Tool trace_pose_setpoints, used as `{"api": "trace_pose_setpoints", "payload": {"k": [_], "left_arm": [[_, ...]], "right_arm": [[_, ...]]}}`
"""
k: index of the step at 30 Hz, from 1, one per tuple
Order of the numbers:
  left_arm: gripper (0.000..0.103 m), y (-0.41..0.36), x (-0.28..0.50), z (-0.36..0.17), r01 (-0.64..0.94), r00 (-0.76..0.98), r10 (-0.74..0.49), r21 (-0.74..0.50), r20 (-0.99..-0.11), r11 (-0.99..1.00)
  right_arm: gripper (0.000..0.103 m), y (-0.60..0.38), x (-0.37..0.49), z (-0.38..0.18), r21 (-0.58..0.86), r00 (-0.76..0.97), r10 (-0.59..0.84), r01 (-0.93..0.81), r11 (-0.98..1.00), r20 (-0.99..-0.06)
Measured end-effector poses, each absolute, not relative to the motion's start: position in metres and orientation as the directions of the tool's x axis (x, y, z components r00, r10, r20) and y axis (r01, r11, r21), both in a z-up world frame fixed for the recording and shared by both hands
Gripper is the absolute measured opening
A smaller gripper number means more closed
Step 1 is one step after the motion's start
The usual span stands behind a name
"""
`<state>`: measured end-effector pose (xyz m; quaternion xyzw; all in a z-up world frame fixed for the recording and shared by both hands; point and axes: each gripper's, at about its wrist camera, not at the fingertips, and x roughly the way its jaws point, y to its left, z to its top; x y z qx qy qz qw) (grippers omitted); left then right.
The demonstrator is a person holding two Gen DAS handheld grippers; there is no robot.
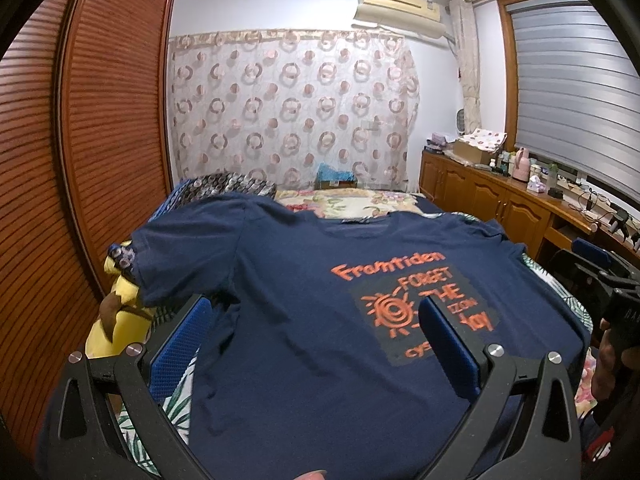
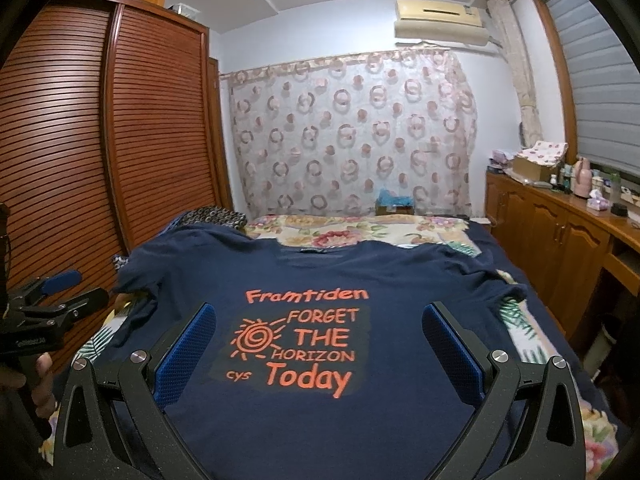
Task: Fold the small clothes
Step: 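Grasp the navy T-shirt sleeve beside the patterned garment with the left gripper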
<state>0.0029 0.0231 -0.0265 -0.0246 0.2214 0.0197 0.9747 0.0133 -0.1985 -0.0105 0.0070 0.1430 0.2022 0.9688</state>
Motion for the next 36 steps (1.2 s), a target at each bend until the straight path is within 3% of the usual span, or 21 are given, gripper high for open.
{"api": "trace_pose_setpoints", "payload": {"k": [22, 26, 30, 36], "left_arm": [[0.103, 0.16, 0.045, -0.062, -0.18, 0.826, 0.091, -0.108, -0.557, 0.978], [0.097, 0.178, 0.059, -0.064, -0.174, 0.816, 0.057, -0.151, -0.575, 0.973], [0.077, 0.193, 0.075, -0.074, -0.174, 0.787, 0.003, -0.218, -0.617, 0.96], [0.069, 0.208, 0.09, -0.084, -0.186, 0.777, -0.055, -0.312, -0.627, 0.932]], "right_arm": [[0.102, -0.172, 0.112, -0.016, 0.014, 0.741, 0.488, -0.544, 0.839, -0.462], [0.102, -0.165, 0.126, -0.011, 0.008, 0.711, 0.49, -0.564, 0.826, -0.504], [0.102, -0.161, 0.13, -0.009, -0.015, 0.702, 0.485, -0.576, 0.817, -0.522], [0.102, -0.163, 0.133, -0.008, -0.012, 0.696, 0.49, -0.581, 0.814, -0.525]]}}
